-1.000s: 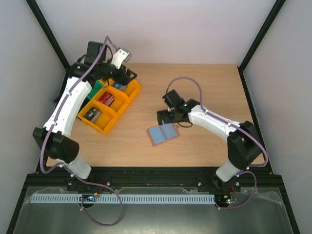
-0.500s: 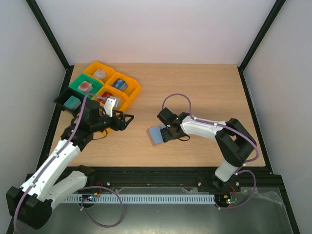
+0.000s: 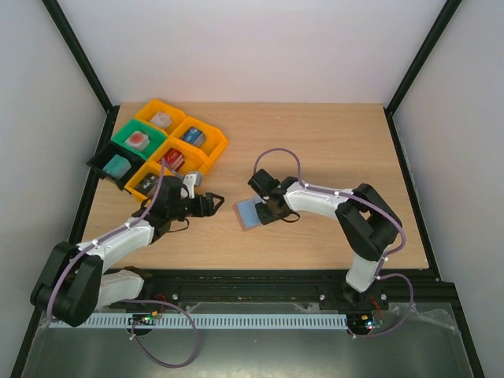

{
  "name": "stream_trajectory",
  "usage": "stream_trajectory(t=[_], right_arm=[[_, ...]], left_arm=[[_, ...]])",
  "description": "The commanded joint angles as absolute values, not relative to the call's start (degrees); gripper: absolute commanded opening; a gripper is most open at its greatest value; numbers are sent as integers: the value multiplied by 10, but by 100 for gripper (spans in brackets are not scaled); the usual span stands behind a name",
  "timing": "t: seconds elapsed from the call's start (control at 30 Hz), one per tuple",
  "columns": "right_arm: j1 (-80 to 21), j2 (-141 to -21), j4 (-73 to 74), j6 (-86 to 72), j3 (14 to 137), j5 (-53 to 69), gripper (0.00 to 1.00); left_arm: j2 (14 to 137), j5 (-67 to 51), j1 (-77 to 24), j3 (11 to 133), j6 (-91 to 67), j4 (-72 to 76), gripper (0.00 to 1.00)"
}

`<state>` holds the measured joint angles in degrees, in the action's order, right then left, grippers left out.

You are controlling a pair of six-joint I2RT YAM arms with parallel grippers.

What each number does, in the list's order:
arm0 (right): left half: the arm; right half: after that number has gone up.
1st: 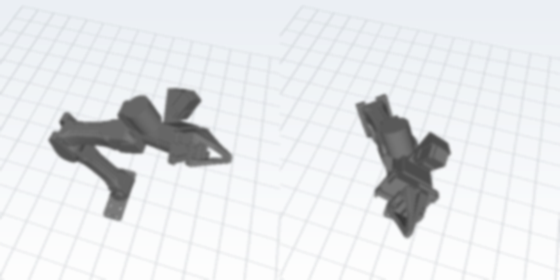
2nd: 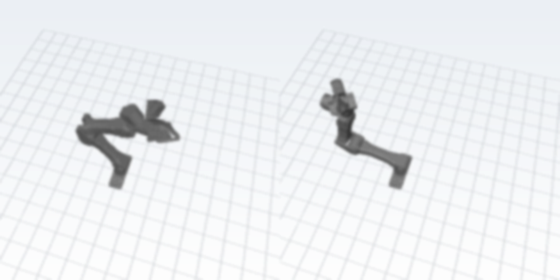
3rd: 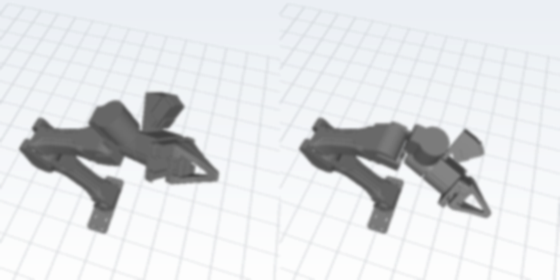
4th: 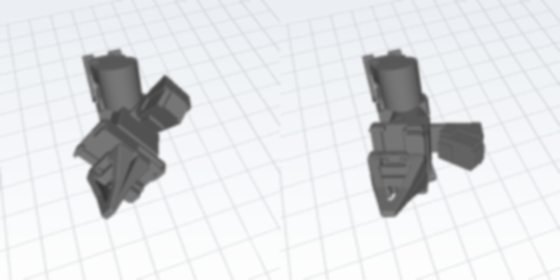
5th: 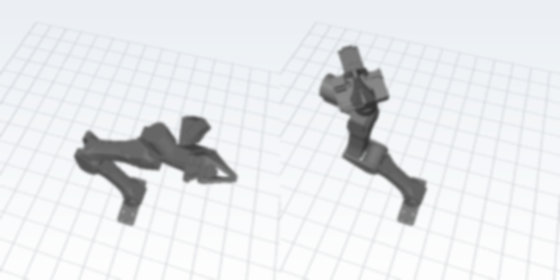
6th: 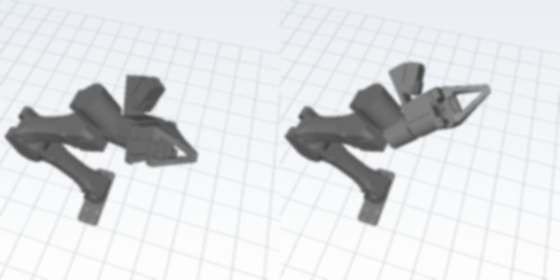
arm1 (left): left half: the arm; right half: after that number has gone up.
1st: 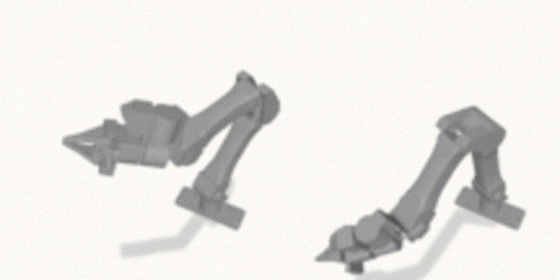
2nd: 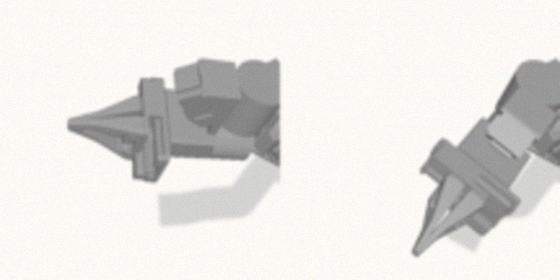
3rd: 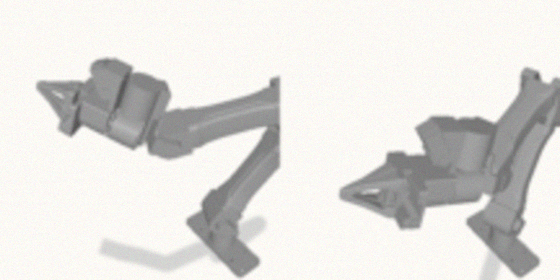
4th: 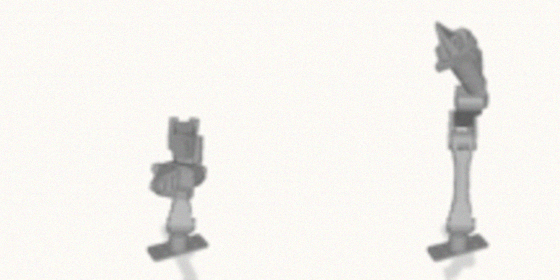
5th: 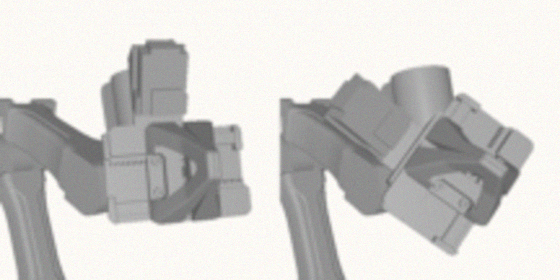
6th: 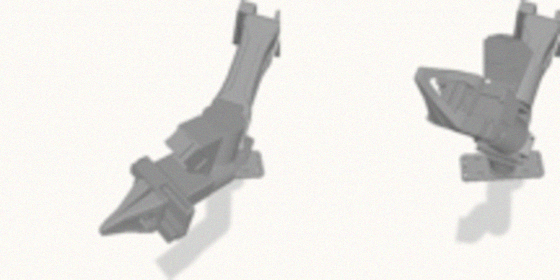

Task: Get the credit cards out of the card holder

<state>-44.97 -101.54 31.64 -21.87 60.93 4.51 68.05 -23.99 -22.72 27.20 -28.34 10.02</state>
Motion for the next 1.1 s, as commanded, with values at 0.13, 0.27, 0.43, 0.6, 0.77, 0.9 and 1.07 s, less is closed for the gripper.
stream_trajectory(t=[0.13,0.27,0.43,0.6,0.77,0.9,1.07], right_arm=[[-440,-1078,263,-258,623,142,28],[-436,-1079,262,-262,637,152,15],[-430,-1063,262,-253,648,162,2],[-414,-1031,227,-271,648,212,2],[-400,-975,206,-266,657,244,2],[-383,-950,213,-267,675,258,2],[-380,-926,229,-242,708,270,2]], left_arm=[[719,-224,-250,215,-315,283,83],[743,-213,-256,215,-320,304,84],[765,-190,-277,209,-321,344,86],[781,-153,-297,206,-320,370,86],[756,-180,-319,202,-291,397,89],[721,-181,-320,191,-286,399,94],[681,-225,-318,195,-272,385,100]])
